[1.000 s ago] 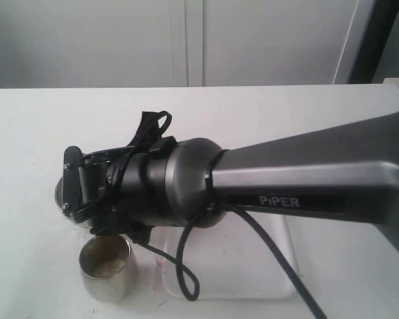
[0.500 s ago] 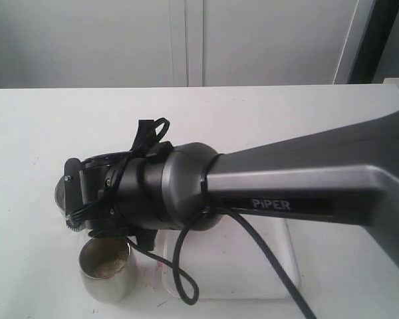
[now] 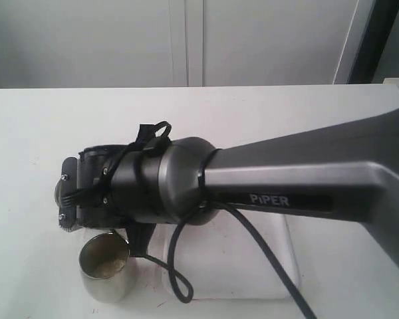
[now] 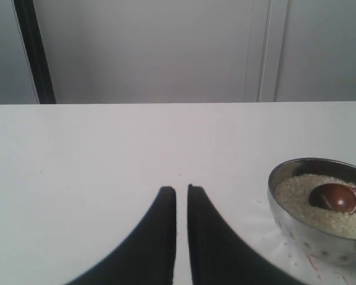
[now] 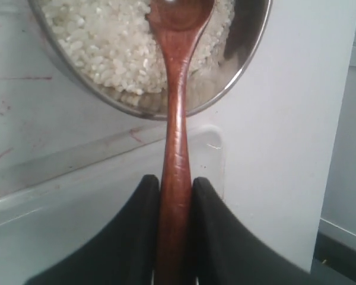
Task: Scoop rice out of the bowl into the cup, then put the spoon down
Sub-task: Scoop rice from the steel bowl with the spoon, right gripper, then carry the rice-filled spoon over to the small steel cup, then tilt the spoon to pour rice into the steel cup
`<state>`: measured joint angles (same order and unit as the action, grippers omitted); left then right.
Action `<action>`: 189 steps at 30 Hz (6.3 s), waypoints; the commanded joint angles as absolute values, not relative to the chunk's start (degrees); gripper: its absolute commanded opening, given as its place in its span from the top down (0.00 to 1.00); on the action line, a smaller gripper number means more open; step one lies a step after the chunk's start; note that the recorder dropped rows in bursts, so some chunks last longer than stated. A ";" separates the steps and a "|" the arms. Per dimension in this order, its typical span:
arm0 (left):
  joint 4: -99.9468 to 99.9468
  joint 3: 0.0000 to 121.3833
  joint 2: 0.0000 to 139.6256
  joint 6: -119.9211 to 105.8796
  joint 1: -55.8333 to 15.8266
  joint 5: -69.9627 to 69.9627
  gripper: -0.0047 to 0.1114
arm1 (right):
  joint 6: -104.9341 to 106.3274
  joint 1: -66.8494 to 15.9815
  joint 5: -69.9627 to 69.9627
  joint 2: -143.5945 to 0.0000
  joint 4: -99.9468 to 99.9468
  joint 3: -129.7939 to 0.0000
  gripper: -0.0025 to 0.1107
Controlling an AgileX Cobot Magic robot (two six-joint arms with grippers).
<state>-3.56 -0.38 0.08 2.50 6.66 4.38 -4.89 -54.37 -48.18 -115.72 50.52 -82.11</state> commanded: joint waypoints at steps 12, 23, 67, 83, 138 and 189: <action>-3.83 0.00 0.00 2.81 6.36 4.66 0.84 | 10.84 -49.04 -55.72 -115.55 22.12 -91.93 0.98; -3.83 0.00 0.00 2.81 6.36 4.66 0.84 | 14.24 -45.17 -53.11 -115.55 7.90 -91.92 0.98; -3.83 0.00 0.00 2.81 5.99 4.66 0.84 | 19.36 -40.50 -46.09 -110.24 -5.44 -90.68 0.98; -3.83 0.00 0.00 2.81 5.99 4.66 0.84 | 20.43 -39.30 -34.69 -90.55 -5.82 -66.65 0.98; -3.83 0.00 0.00 2.81 5.99 4.66 0.84 | -8.60 -54.89 -34.72 -77.40 11.64 -51.01 0.98; -3.83 0.00 0.00 2.81 5.99 4.66 0.84 | -18.11 -61.79 -44.85 -85.53 31.02 -55.29 0.98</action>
<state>-3.56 -0.38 0.08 2.50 6.56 4.38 -17.40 -61.65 -44.50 -85.45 30.26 -54.90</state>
